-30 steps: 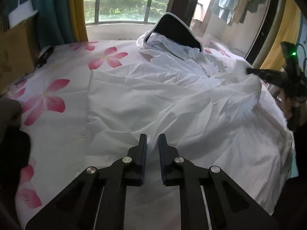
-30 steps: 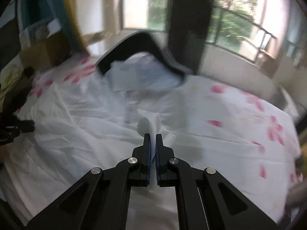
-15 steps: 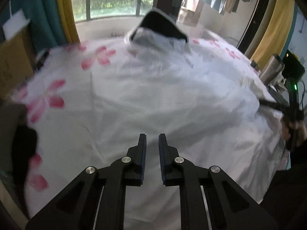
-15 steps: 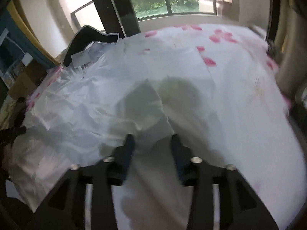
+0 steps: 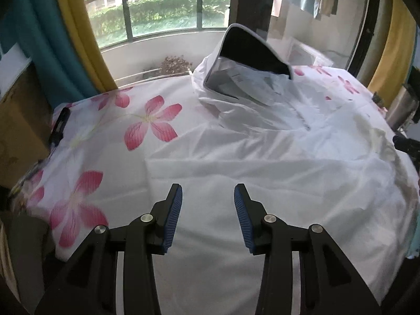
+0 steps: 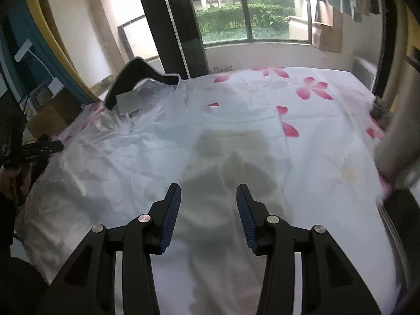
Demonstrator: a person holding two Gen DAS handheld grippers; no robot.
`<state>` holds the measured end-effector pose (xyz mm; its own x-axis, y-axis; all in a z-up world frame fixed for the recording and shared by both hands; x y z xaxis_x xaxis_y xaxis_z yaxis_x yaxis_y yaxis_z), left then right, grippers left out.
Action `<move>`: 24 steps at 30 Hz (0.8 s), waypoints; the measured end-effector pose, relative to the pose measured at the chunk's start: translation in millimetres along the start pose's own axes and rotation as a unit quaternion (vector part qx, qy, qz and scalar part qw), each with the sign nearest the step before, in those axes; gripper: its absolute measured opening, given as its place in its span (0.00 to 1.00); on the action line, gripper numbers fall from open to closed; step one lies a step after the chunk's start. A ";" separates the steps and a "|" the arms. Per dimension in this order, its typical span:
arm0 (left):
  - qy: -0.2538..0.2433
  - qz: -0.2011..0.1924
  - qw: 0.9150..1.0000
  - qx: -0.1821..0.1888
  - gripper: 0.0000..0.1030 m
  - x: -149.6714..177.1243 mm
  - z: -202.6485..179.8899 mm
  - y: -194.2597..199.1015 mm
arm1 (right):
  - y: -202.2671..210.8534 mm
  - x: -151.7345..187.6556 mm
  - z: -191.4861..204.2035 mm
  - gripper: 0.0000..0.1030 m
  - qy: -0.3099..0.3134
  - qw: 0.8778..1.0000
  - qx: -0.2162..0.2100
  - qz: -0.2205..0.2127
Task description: Fold large clothes
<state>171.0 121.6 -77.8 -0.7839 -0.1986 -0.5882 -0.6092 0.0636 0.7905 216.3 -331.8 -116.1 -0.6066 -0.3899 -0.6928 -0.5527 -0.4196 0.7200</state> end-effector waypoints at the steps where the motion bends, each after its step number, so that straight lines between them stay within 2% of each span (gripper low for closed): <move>1: 0.000 0.003 1.000 0.002 0.42 -3.3 2.2 -7.9 | -10.2 -4.4 -0.2 0.43 0.006 1.000 -0.003 0.009; 4: 0.006 0.026 1.000 0.006 0.42 -6.0 8.8 -30.6 | -31.6 -6.6 2.5 0.42 0.019 0.999 -0.015 0.037; 5: 0.007 0.032 0.999 0.005 0.42 -5.3 10.3 -35.7 | -38.9 -6.0 5.3 0.34 0.025 0.998 -0.018 0.049; 6: 0.008 0.028 1.000 0.005 0.33 -4.5 11.8 -39.1 | -40.4 -3.9 7.7 0.06 0.032 0.998 -0.019 0.054; 7: 0.004 0.016 1.000 0.002 0.19 -4.0 11.9 -39.1 | -42.1 -3.3 11.2 0.02 0.043 0.997 -0.020 0.060; 8: 0.000 0.017 1.000 -0.005 0.01 -3.8 12.7 -40.5 | -41.2 -3.2 14.6 0.01 0.052 0.996 -0.016 0.064; 11: 0.011 -0.004 1.000 -0.024 0.01 -4.1 17.8 -36.8 | -24.6 -10.5 22.2 0.01 0.073 0.996 0.002 0.044; 14: 0.032 -0.044 0.998 -0.043 0.01 -7.8 26.8 -24.6 | 0.7 -31.3 30.1 0.01 0.093 0.995 0.025 0.004; 18: 0.061 -0.072 0.994 -0.049 0.01 -16.2 40.1 -14.3 | 23.2 -60.5 36.9 0.01 0.122 0.990 0.055 -0.045; 22: 0.085 -0.076 0.992 -0.058 0.01 -19.2 52.1 -19.3 | 12.5 -73.1 29.1 0.01 0.135 0.985 0.086 -0.061; 24: 0.091 -0.048 0.993 -0.054 0.01 -16.7 53.9 -30.6 | -3.1 -69.8 20.8 0.01 0.127 0.986 0.092 -0.059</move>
<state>196.3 175.7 -101.4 -0.6826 -0.3735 -0.6282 -0.6553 -0.0679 0.7523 248.4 -286.2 -69.1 -0.3812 -0.5501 -0.7430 -0.7193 -0.3284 0.6122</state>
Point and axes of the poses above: each gripper's, at about its wrist camera, not at the fingertips, and y roughly against the way its jaws point, z to its left, x to its underside, the point moved 1 cm from there along -y, roughly the way its jaws point, and after that the axes turned 13 degrees about y, right-handed, at the moved point
